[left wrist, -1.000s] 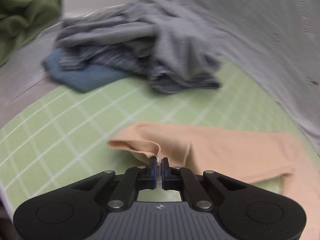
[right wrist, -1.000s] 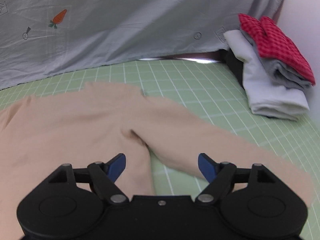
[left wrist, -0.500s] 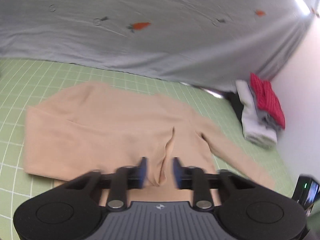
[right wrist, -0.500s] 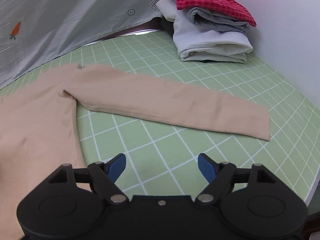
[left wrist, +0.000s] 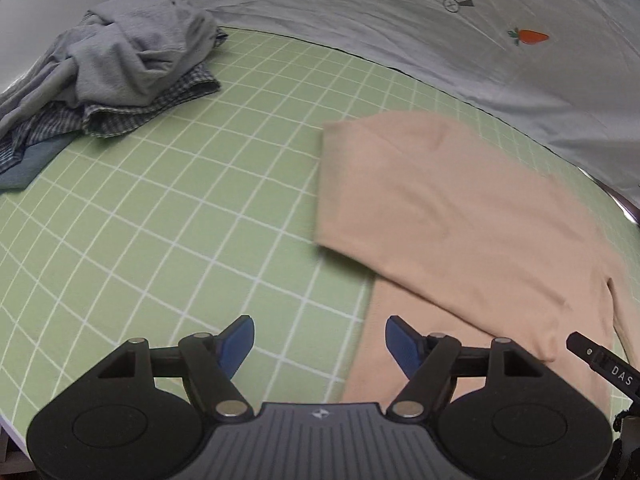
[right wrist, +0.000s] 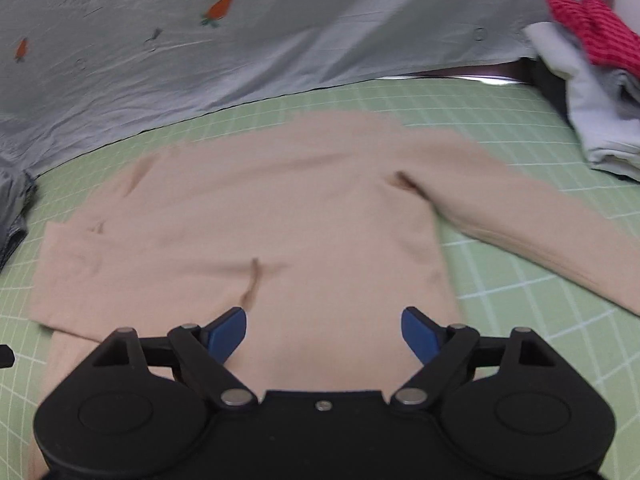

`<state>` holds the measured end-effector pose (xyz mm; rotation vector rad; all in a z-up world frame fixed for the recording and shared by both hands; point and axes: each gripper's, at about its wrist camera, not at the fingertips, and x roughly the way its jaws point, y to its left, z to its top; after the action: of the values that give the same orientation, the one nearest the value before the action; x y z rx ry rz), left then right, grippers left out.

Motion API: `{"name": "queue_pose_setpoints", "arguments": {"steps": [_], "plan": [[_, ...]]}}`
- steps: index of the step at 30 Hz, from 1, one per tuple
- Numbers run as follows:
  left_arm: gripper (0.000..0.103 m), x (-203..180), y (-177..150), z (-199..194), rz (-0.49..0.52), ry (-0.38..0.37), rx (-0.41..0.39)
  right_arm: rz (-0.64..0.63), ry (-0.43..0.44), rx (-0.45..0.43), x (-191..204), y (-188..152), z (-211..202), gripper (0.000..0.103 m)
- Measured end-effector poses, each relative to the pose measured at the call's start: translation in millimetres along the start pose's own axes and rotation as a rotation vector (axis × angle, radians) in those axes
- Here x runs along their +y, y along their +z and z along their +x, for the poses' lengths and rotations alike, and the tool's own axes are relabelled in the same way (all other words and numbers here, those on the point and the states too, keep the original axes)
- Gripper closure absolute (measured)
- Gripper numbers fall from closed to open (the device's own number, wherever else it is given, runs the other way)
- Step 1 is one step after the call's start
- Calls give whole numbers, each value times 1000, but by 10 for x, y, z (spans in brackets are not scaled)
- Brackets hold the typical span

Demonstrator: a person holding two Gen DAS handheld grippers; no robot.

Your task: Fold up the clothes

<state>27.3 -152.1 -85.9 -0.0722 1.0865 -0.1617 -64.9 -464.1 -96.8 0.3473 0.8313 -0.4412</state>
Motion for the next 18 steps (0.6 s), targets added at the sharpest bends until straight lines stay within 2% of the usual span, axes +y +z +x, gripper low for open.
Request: {"name": "queue_pose_setpoints", "arguments": {"steps": [1,3,4,6,7,9,11,15,18], "plan": [[29,59,-13,-21,-9,9,1,-16,25,9,106,5,54,19],[29,149,-2,-39,-18,22,2,-51,56,28,305,-31,163,28],[29,182,2,-44,-20,28,2,-72,63,36,378,-74,199,37],[29,231,0,-61,-24,35,4,-119,70,25,495,-118,223,43],[29,255,0,-64,-26,38,4,-142,74,24,538,-137,233,50],[29,283,9,-56,-32,39,8,-192,85,19,603,-146,236,72],[29,277,32,-37,-35,34,10,-232,103,9,613,-122,206,100],[29,207,71,-45,-14,29,-8,-224,141,-59,471,34,80,102],[29,167,74,-98,5,39,-32,-186,89,-155,242,258,-52,102]]}}
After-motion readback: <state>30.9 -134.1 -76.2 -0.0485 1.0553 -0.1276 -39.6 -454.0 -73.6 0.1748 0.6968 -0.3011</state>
